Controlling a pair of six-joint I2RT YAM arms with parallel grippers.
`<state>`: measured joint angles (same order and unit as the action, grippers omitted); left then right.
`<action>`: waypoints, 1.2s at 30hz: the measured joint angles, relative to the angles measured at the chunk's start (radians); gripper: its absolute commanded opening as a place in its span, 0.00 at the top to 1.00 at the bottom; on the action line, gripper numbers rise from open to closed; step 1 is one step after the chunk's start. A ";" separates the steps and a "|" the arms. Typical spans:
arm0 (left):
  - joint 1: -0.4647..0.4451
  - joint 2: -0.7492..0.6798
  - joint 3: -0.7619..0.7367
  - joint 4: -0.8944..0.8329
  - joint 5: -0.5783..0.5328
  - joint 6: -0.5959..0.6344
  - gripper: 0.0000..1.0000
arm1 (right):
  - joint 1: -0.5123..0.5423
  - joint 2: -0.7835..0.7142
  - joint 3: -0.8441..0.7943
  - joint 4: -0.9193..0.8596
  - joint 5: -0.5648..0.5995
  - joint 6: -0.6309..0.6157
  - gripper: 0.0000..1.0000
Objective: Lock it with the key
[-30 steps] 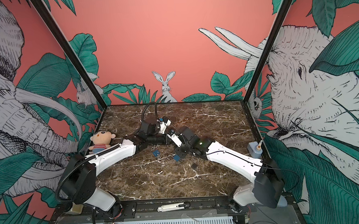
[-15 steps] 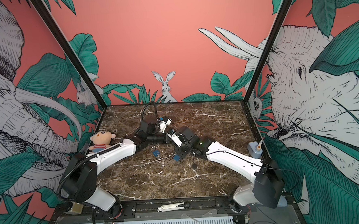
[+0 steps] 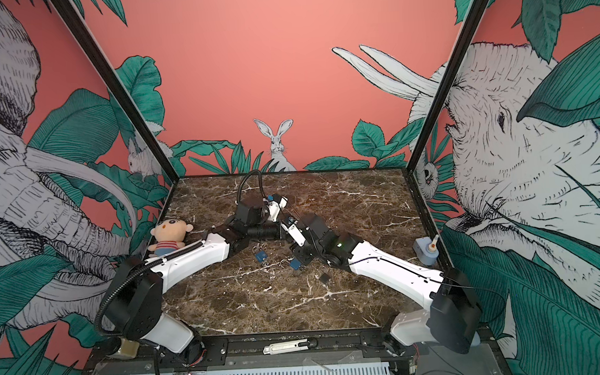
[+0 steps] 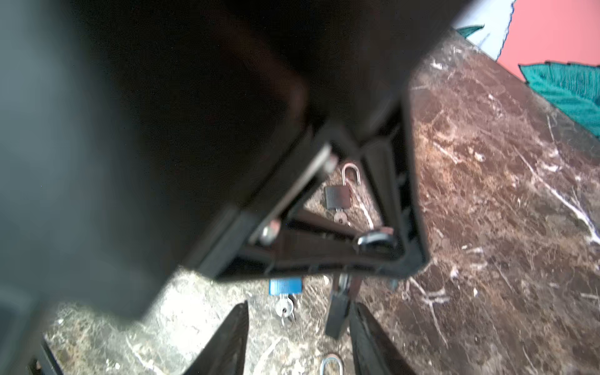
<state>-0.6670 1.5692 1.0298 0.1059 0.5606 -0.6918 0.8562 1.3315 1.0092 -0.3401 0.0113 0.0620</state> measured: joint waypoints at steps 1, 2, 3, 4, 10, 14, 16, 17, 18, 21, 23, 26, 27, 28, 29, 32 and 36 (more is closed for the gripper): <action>0.000 -0.001 0.000 0.006 -0.008 -0.007 1.00 | -0.005 -0.021 -0.016 0.009 0.000 0.006 0.49; 0.000 -0.003 0.000 0.013 -0.018 -0.014 1.00 | -0.010 -0.045 -0.035 0.023 -0.003 0.015 0.49; 0.000 -0.006 0.000 0.018 -0.025 -0.021 1.00 | -0.017 -0.071 -0.053 0.038 -0.006 0.023 0.49; 0.000 -0.011 0.000 0.023 -0.033 -0.028 1.00 | -0.031 -0.104 -0.074 0.054 -0.013 0.033 0.49; 0.000 -0.039 0.002 0.043 -0.072 -0.072 1.00 | -0.145 -0.262 -0.174 0.159 -0.075 0.096 0.51; 0.000 -0.042 0.019 0.053 -0.090 -0.122 1.00 | -0.235 -0.325 -0.256 0.256 -0.167 0.146 0.52; 0.000 -0.042 0.030 0.061 -0.095 -0.153 1.00 | -0.274 -0.334 -0.287 0.296 -0.220 0.169 0.52; 0.000 -0.042 0.035 0.069 -0.099 -0.171 1.00 | -0.293 -0.334 -0.300 0.317 -0.250 0.180 0.52; 0.000 -0.042 0.036 0.081 -0.103 -0.185 1.00 | -0.304 -0.333 -0.306 0.332 -0.270 0.187 0.53; 0.000 -0.045 0.036 0.100 -0.119 -0.234 1.00 | -0.322 -0.323 -0.311 0.368 -0.333 0.199 0.56; 0.000 -0.046 0.036 0.108 -0.130 -0.261 1.00 | -0.322 -0.312 -0.308 0.391 -0.370 0.198 0.57; 0.000 -0.048 0.036 0.111 -0.140 -0.299 1.00 | -0.322 -0.283 -0.290 0.406 -0.419 0.196 0.57; 0.000 -0.049 0.036 0.113 -0.143 -0.312 1.00 | -0.322 -0.270 -0.281 0.411 -0.433 0.194 0.58; 0.000 -0.051 0.036 0.116 -0.145 -0.323 1.00 | -0.322 -0.256 -0.270 0.413 -0.446 0.192 0.57; 0.000 -0.052 0.036 0.118 -0.148 -0.332 1.00 | -0.322 -0.248 -0.264 0.417 -0.454 0.189 0.58; 0.000 -0.064 0.036 0.126 -0.151 -0.354 1.00 | -0.322 -0.227 -0.250 0.431 -0.475 0.180 0.59; 0.000 -0.085 0.036 0.136 -0.151 -0.377 1.00 | -0.322 -0.200 -0.226 0.442 -0.489 0.168 0.62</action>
<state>-0.6670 1.4837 1.0657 0.2417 0.4095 -1.0687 0.5343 1.1316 0.7834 0.1017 -0.4782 0.2302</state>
